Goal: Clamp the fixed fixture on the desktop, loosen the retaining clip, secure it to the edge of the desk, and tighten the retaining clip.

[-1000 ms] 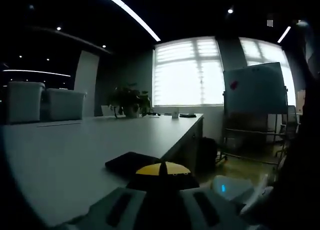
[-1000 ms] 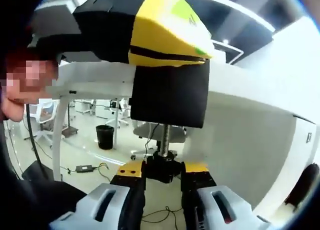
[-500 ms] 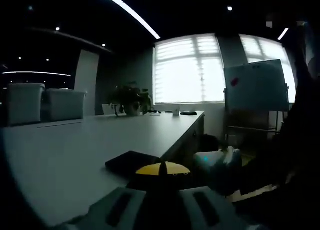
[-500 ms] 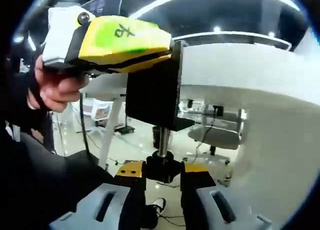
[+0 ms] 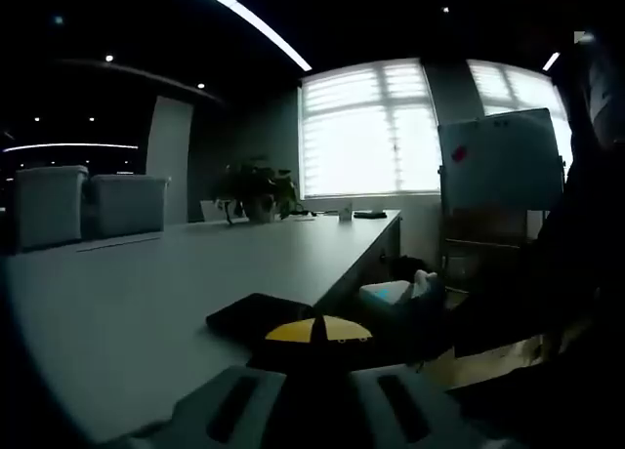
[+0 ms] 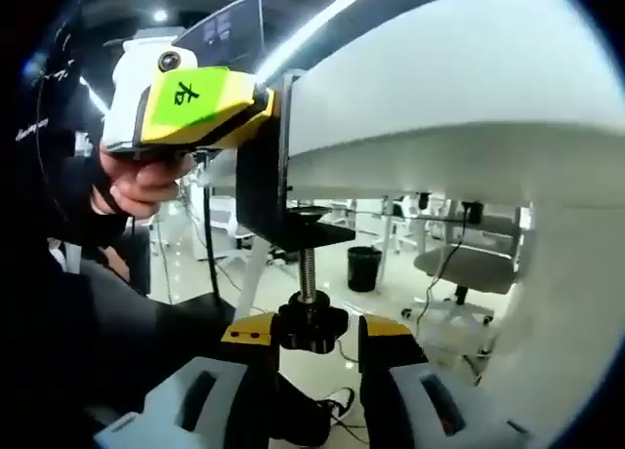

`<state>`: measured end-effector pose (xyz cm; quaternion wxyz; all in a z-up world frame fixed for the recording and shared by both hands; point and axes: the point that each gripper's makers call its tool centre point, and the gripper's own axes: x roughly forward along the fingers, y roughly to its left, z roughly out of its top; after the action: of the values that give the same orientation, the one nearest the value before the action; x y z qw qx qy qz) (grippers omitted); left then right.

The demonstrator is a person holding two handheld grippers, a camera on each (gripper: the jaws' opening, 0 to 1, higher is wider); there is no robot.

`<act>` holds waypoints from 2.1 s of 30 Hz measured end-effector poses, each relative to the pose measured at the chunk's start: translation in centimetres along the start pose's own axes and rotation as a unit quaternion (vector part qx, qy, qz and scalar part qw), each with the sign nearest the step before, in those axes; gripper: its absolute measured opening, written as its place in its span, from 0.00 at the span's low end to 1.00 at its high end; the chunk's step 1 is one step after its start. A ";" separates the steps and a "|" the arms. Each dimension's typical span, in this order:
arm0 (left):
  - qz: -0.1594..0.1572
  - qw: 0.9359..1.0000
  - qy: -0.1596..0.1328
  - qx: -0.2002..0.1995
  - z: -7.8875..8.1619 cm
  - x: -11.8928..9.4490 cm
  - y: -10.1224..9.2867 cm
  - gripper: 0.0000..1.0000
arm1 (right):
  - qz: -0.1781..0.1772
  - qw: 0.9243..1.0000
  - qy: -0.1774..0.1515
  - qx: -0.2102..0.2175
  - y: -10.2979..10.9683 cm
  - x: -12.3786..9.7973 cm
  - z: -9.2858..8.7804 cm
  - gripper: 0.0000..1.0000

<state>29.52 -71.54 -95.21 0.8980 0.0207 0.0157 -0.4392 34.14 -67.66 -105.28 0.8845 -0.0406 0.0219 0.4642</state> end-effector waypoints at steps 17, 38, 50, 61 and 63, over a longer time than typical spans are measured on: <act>-0.009 1.000 -0.010 -0.007 0.3 -0.4 -0.3 0.01 | -0.274 0.961 0.022 0.000 0.8 -0.1 -0.4 0.54; -0.005 1.000 -0.003 -0.008 0.2 -0.6 -0.2 0.01 | -0.088 0.994 0.037 -0.048 0.1 0.8 -0.5 0.26; 0.006 1.000 0.008 -0.005 0.2 -0.4 -0.3 0.01 | 0.128 0.988 0.043 -0.071 1.7 0.9 -0.5 0.26; 0.003 1.000 0.008 -0.001 0.2 -0.3 -0.3 0.01 | 0.005 0.999 0.013 -0.036 0.8 0.1 1.1 0.41; 0.002 1.000 0.009 0.001 0.2 -0.3 -0.2 0.01 | -0.038 0.999 0.013 -0.023 0.0 -0.5 1.2 0.42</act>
<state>29.12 -71.42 -95.04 0.8987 0.0250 0.0231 -0.4372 33.90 -67.96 -104.04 0.8999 -0.0674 0.0210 0.4304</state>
